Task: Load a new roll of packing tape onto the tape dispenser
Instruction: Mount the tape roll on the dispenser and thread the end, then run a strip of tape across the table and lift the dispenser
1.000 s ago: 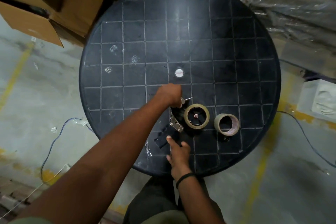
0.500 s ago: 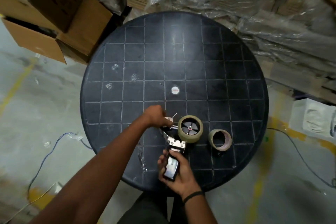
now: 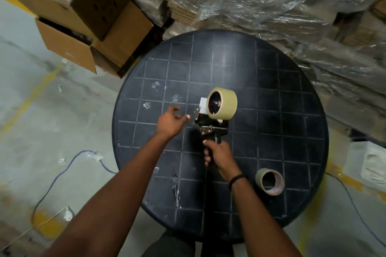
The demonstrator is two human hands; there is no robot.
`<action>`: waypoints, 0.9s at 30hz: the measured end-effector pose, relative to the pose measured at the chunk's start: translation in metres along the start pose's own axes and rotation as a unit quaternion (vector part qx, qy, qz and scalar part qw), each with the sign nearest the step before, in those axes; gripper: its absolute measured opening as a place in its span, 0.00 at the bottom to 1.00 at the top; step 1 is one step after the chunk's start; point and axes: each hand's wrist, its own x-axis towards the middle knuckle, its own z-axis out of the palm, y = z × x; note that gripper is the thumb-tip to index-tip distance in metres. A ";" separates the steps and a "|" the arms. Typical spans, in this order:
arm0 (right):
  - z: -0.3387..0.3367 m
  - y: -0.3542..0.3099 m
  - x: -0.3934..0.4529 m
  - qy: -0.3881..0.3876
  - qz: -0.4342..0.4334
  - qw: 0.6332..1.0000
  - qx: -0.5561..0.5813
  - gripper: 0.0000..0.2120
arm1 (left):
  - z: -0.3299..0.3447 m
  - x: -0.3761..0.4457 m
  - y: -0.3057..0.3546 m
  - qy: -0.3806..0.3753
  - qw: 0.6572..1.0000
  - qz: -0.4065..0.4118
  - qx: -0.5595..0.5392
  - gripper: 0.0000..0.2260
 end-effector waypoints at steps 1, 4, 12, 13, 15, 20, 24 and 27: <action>0.004 -0.001 0.009 0.002 -0.020 0.999 -0.034 0.09 | -0.001 -0.005 -0.005 0.009 0.999 0.011 0.044 0.23; 0.014 0.009 0.025 0.019 -0.052 0.989 -0.134 0.08 | 0.011 -0.028 -0.035 -0.031 0.976 0.035 0.212 0.19; 0.016 0.072 0.040 0.079 -0.022 0.960 -0.266 0.15 | 0.051 -0.062 -0.100 -0.135 0.929 0.076 0.336 0.20; 0.019 0.070 0.035 0.088 -0.023 0.958 -0.271 0.14 | 0.054 -0.061 -0.103 -0.142 0.924 0.075 0.346 0.21; 0.023 0.068 0.030 0.098 -0.017 0.956 -0.276 0.13 | 0.057 -0.057 -0.106 -0.165 0.911 0.067 0.373 0.23; 0.031 0.065 0.028 0.138 0.009 0.942 -0.306 0.16 | 0.057 -0.050 -0.105 -0.182 0.886 0.080 0.420 0.23; 0.038 0.063 0.028 0.172 0.022 0.930 -0.323 0.21 | 0.060 -0.049 -0.110 -0.188 0.875 0.087 0.437 0.26; 0.043 0.062 0.026 0.188 0.029 0.921 -0.339 0.22 | 0.063 -0.051 -0.113 -0.196 0.864 0.093 0.454 0.30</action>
